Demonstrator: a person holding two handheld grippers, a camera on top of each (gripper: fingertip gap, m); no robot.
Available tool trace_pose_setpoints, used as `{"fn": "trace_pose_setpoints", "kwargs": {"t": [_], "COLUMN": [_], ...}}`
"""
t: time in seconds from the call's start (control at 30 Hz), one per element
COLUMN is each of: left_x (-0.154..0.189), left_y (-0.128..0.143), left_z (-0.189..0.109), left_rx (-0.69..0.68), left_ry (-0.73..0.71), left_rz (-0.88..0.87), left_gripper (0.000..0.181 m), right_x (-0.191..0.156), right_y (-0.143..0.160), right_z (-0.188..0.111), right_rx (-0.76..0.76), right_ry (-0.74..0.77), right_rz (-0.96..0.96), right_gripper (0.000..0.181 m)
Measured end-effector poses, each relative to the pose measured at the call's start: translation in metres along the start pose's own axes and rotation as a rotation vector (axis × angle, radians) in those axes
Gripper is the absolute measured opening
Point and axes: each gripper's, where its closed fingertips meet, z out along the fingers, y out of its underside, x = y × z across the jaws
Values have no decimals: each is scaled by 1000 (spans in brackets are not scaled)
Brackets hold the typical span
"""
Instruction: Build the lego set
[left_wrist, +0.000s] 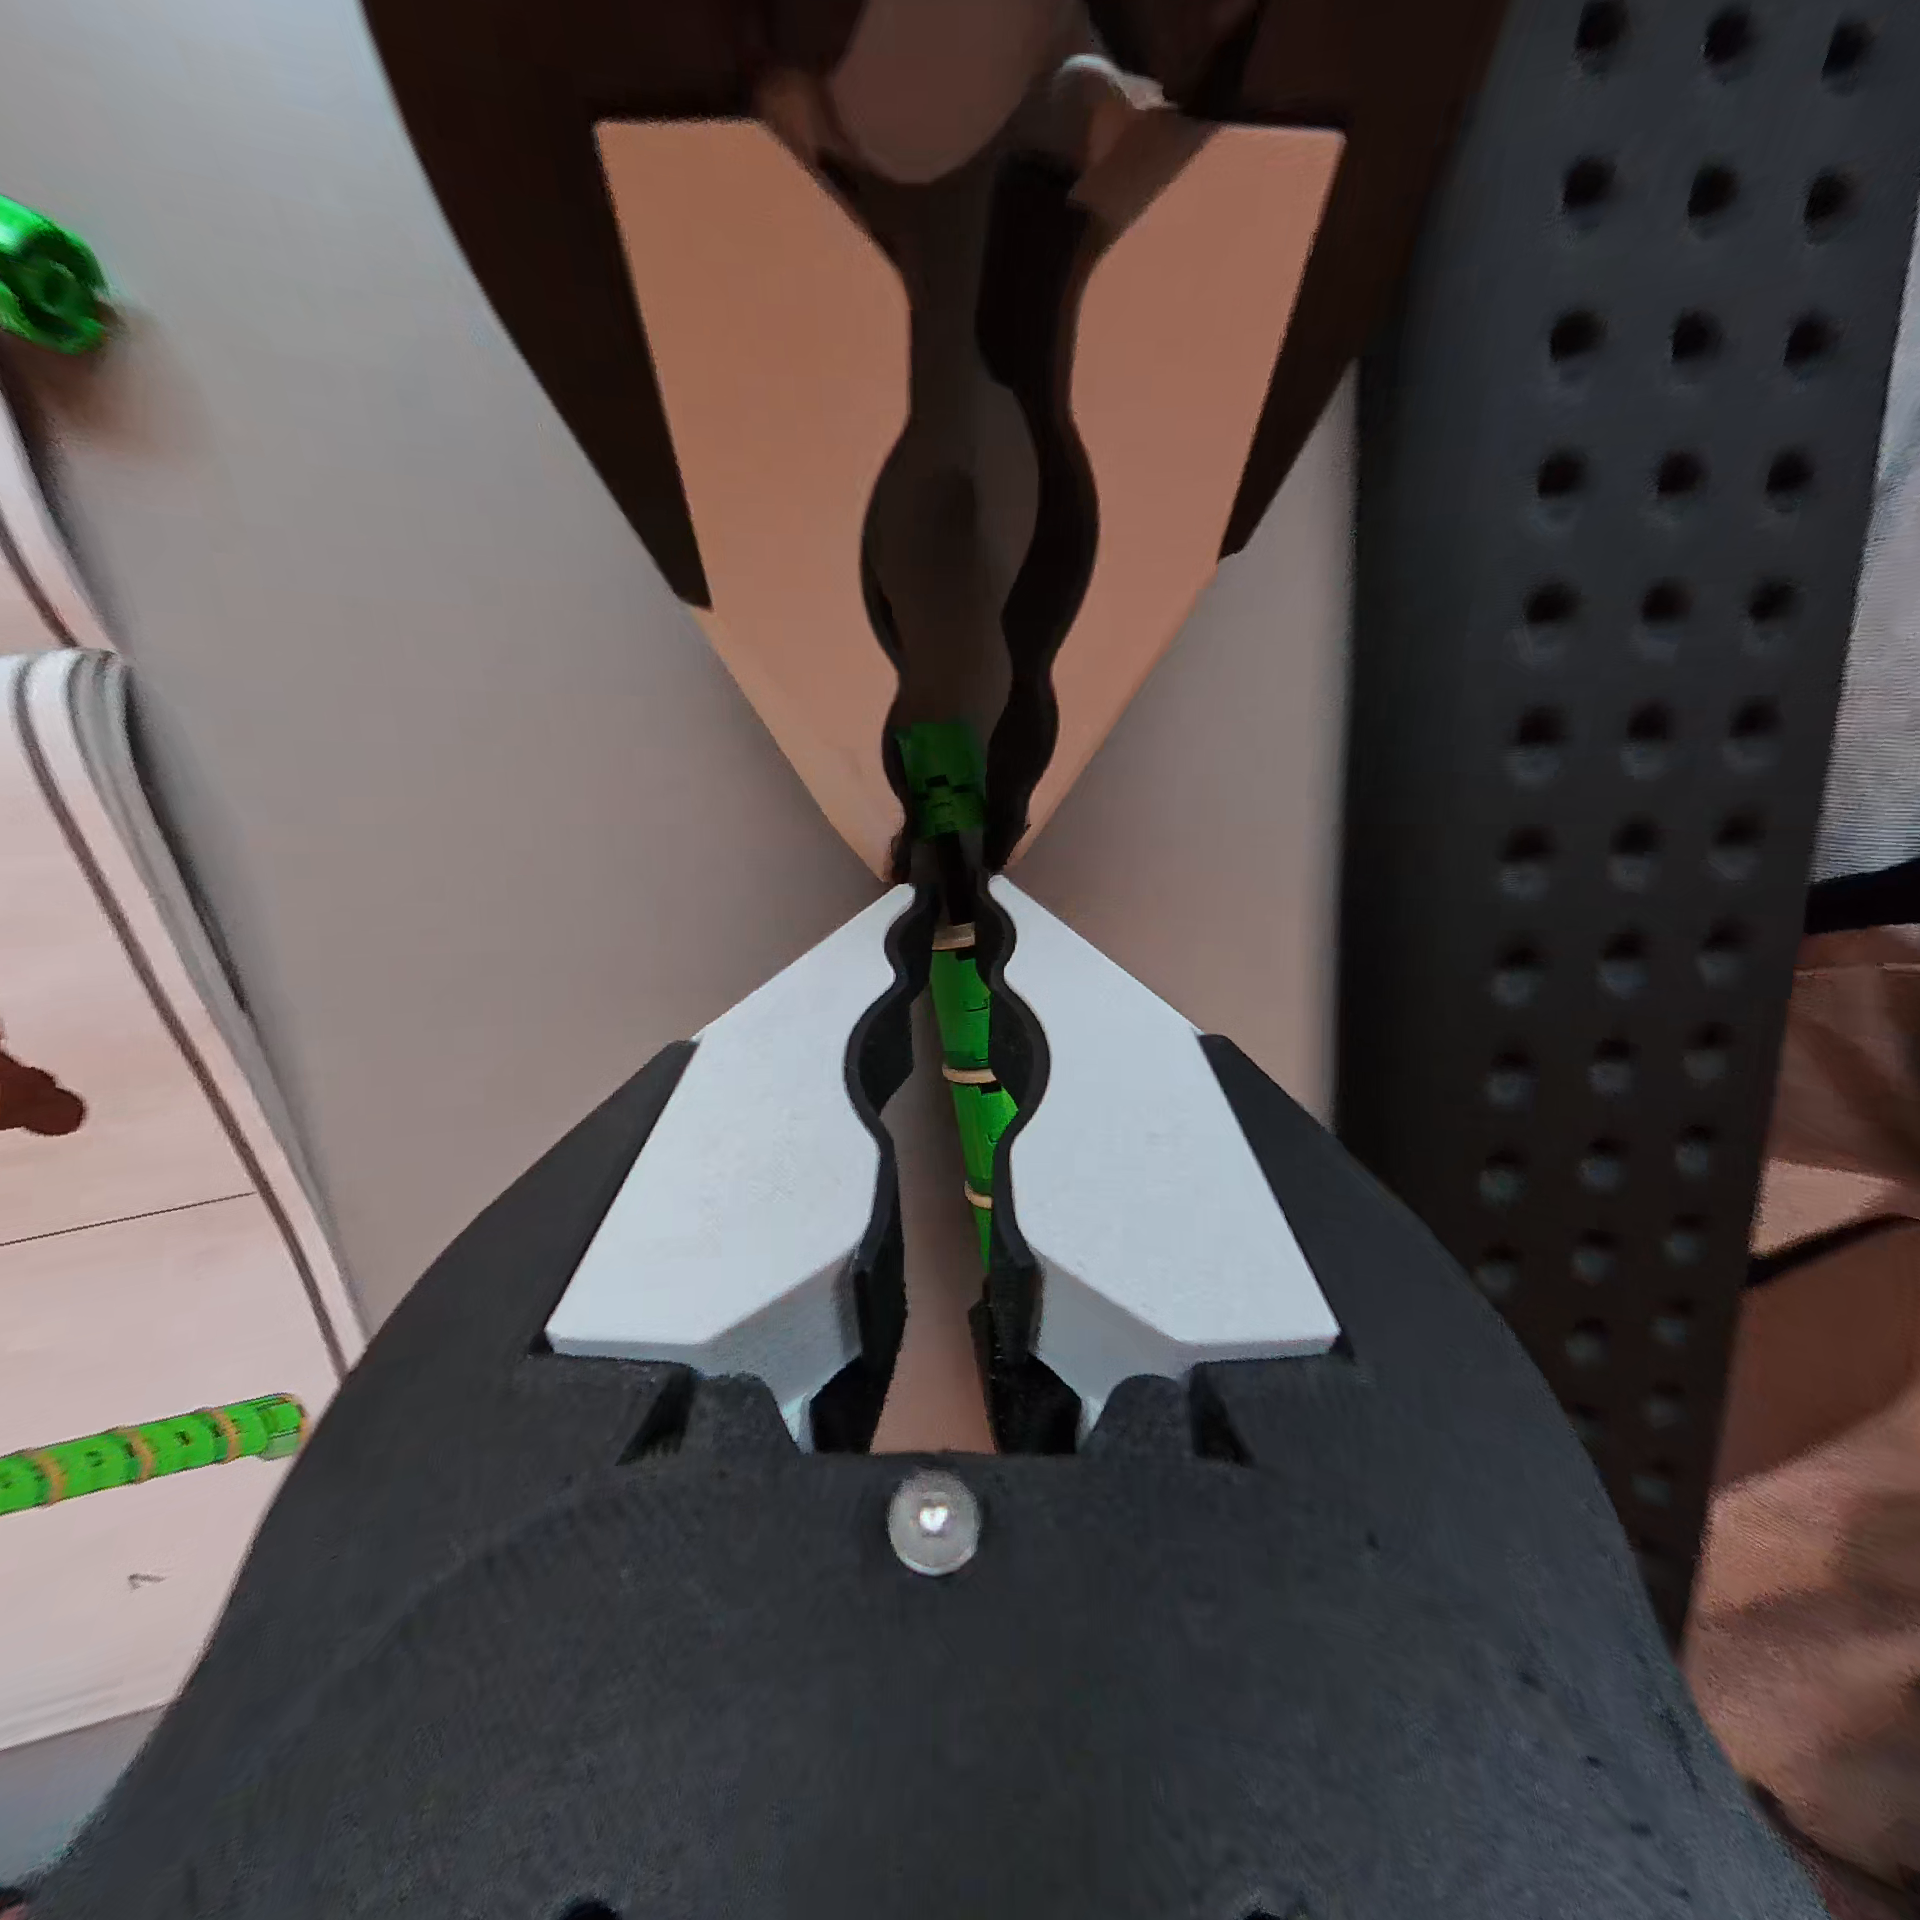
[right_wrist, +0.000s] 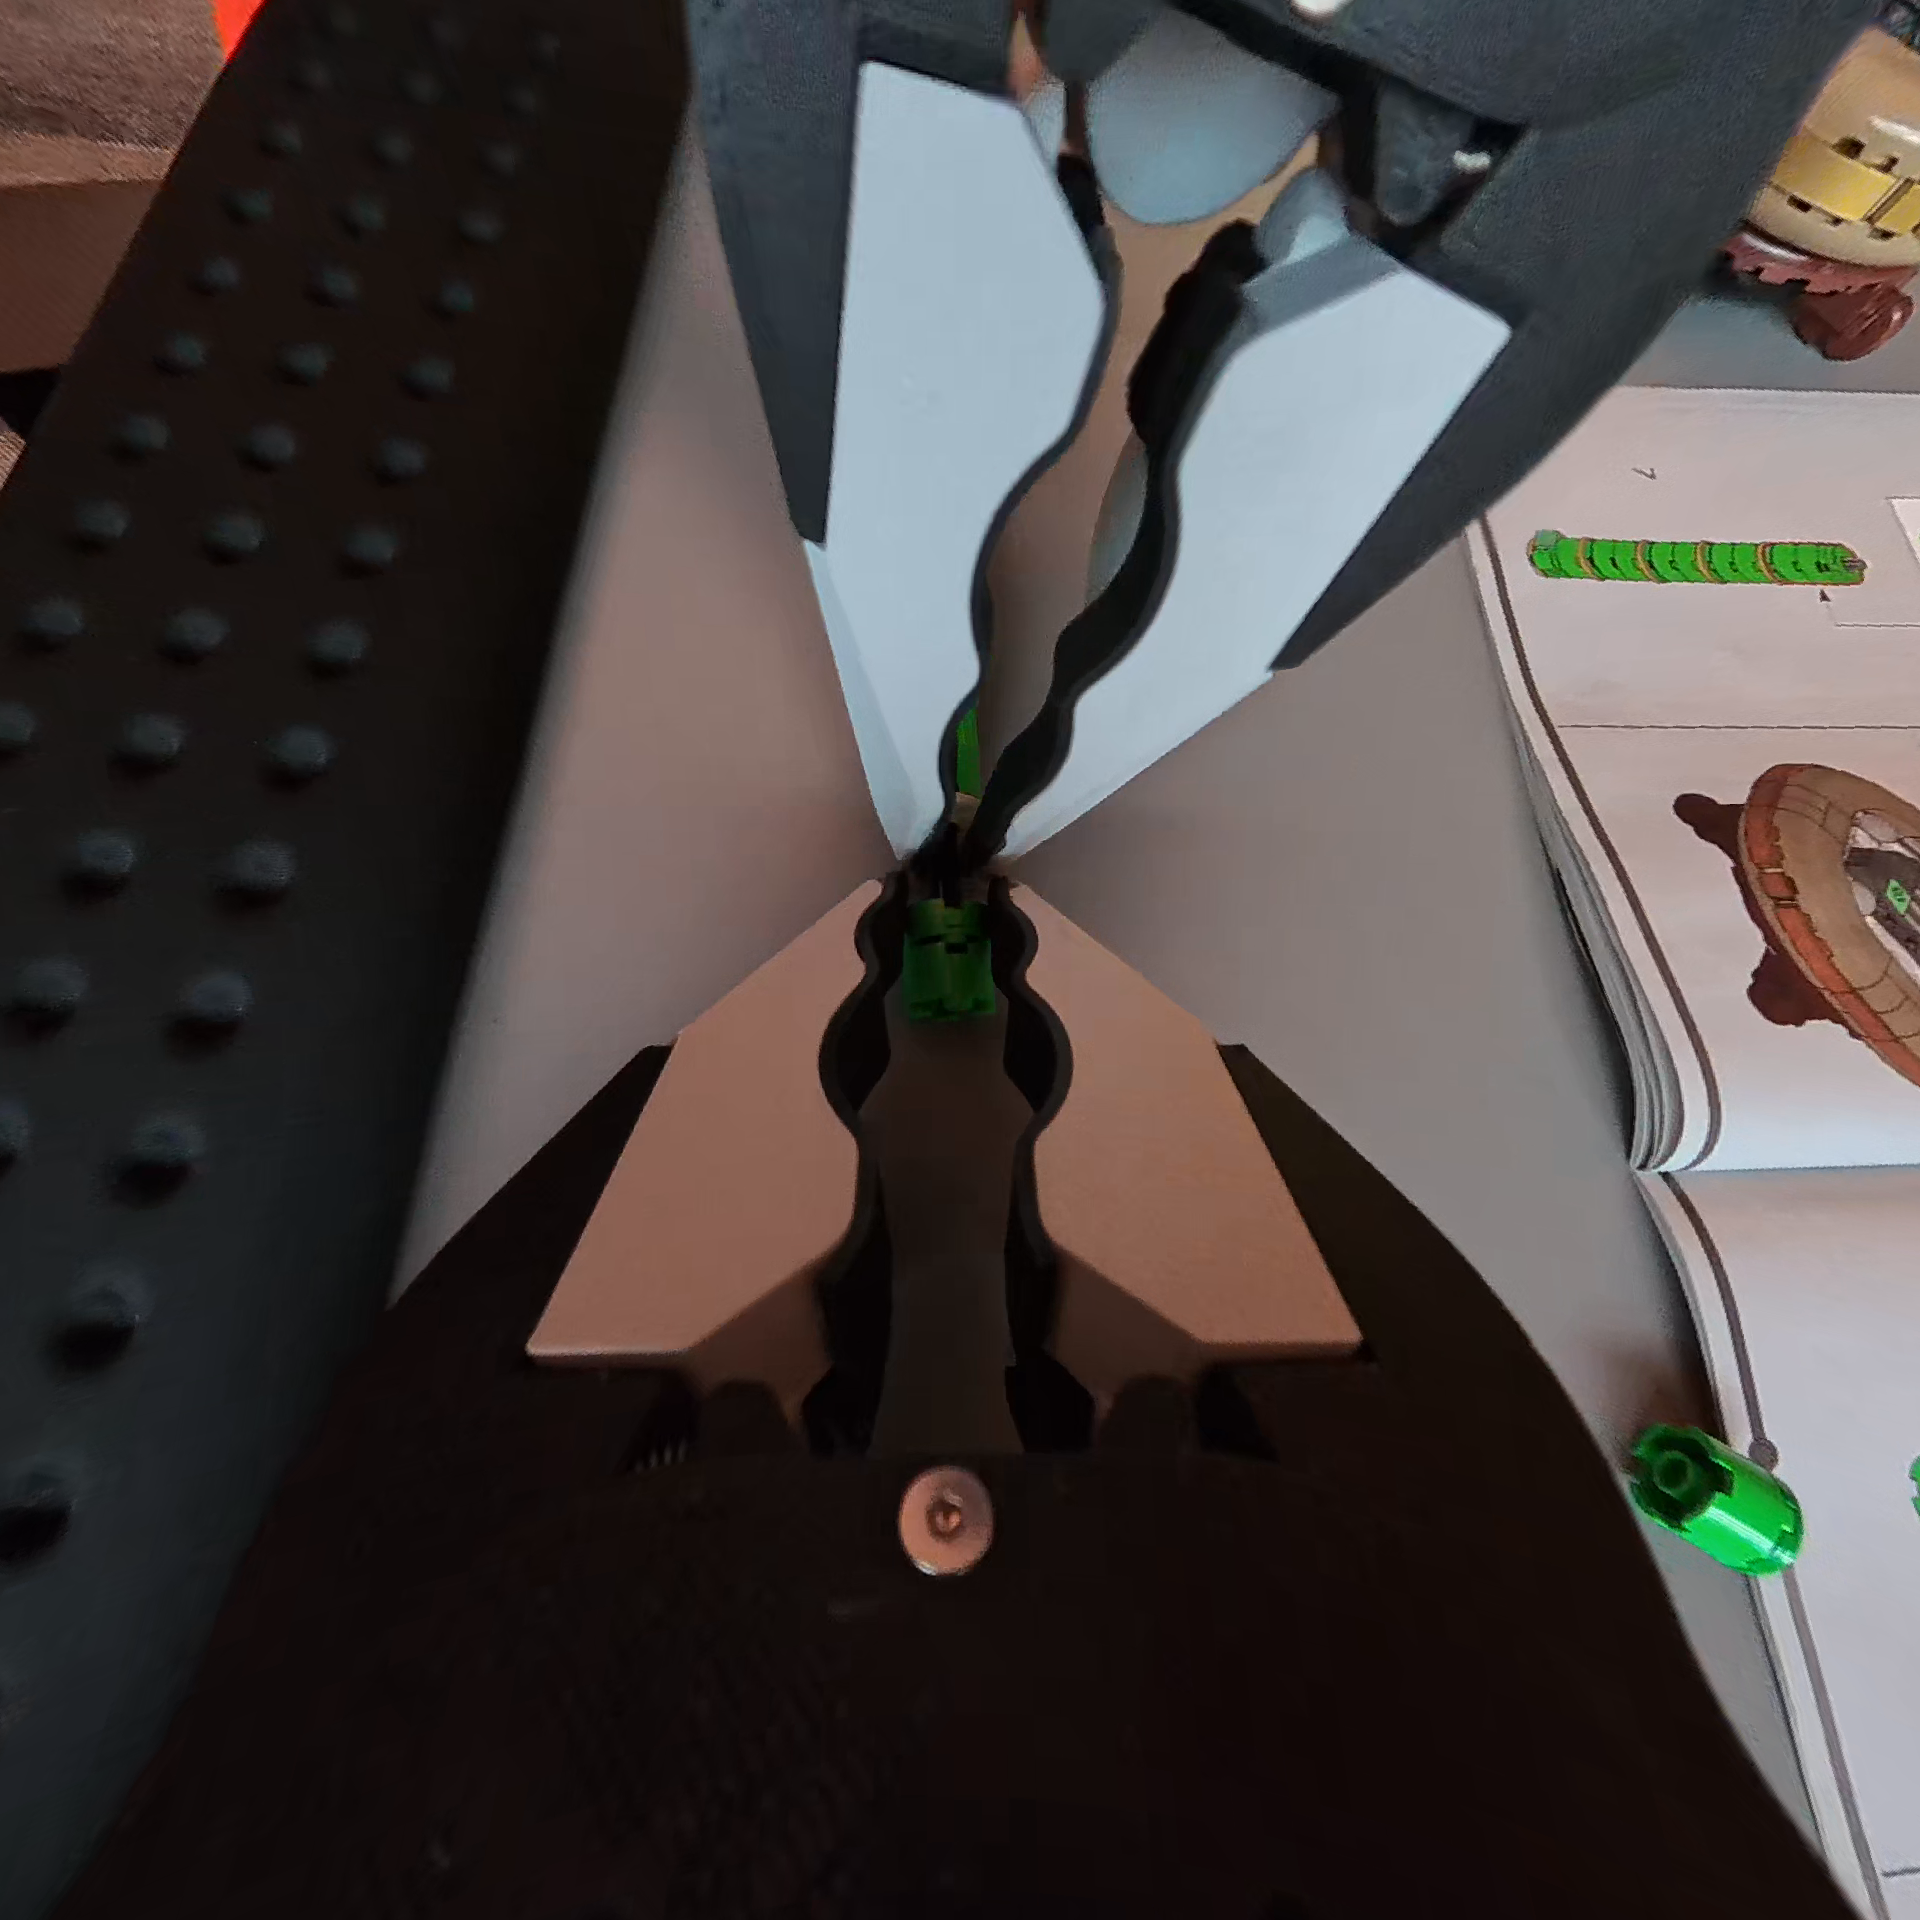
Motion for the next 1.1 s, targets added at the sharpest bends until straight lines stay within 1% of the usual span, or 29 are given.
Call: {"fn": "trace_pose_setpoints", "kwargs": {"t": [0.03, 0.13, 0.23, 0.3, 0.5, 0.67, 0.83, 1.1], "left_x": [0, 0, 1, 1, 3, 3, 2, 3], "left_y": [1, 2, 4, 5, 8, 10, 10, 10], "left_z": [0, 0, 1, 1, 1, 0, 1, 1], "left_rx": [-23, -101, -166, -182, -194, -175, -175, -152], "left_ry": [34, 92, 83, 73, 44, 48, 42, 35], "left_rz": [-24, -61, -30, -8, 35, 5, 14, 21], "left_gripper": [6, 6, 6, 6, 4, 3, 3, 3], "right_x": [0, 1, -1, -2, -1, -1, -2, -1], "right_y": [0, 0, 0, -1, -5, -5, -6, -7], "right_z": [0, 0, -1, -1, 3, 4, 5, 6], "right_rx": [-1, -1, 1, 5, 9, 7, 7, 3], "right_ry": [-2, 10, 30, 32, 49, 44, 44, 49], "right_rz": [4, -15, -76, -115, -141, -114, -113, -123], "right_gripper": [16, 16, 17, 17, 15, 16, 18, 15]}}
